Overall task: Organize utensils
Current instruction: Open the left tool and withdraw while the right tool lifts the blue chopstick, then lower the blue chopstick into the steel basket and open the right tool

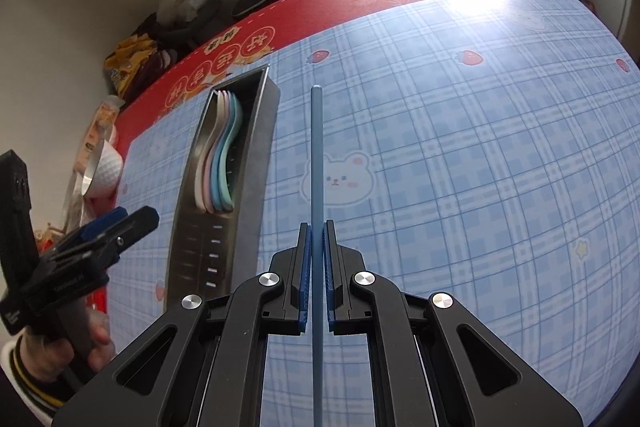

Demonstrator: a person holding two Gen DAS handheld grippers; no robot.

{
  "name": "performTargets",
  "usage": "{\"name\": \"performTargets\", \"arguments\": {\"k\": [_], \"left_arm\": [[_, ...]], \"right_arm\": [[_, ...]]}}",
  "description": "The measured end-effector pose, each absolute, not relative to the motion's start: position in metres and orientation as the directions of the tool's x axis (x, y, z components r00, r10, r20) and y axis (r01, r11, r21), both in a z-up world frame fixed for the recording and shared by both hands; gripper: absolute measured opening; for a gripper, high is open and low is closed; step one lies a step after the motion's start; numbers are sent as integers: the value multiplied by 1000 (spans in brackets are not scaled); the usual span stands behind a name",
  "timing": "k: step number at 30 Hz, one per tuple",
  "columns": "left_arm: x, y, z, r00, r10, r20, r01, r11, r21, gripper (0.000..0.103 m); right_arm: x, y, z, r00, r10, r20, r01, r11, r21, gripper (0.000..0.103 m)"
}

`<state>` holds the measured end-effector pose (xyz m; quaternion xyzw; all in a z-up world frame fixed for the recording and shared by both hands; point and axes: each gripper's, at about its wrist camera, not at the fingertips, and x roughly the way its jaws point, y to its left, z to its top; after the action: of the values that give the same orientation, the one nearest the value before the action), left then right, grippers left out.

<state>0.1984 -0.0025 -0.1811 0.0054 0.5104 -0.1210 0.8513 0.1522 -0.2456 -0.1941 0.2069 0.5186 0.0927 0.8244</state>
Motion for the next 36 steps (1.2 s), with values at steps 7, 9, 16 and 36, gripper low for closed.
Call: {"name": "performTargets", "arguments": {"k": [7, 9, 16, 36], "left_arm": [[184, 28, -182, 480, -186, -857, 169, 978, -118, 97], [182, 36, -183, 485, -182, -856, 153, 981, -122, 97], [176, 58, -185, 503, -163, -849, 101, 986, -129, 97], [167, 82, -182, 519, -140, -843, 40, 989, -140, 97]], "right_arm": [[188, -191, -186, 431, 390, -814, -1, 902, 432, 6], [197, -182, -189, 423, 391, -817, 9, 900, 436, 6], [221, -160, -208, 381, 368, -848, 77, 901, 426, 6], [237, -146, -231, 326, 307, -894, 100, 929, 356, 6]]}}
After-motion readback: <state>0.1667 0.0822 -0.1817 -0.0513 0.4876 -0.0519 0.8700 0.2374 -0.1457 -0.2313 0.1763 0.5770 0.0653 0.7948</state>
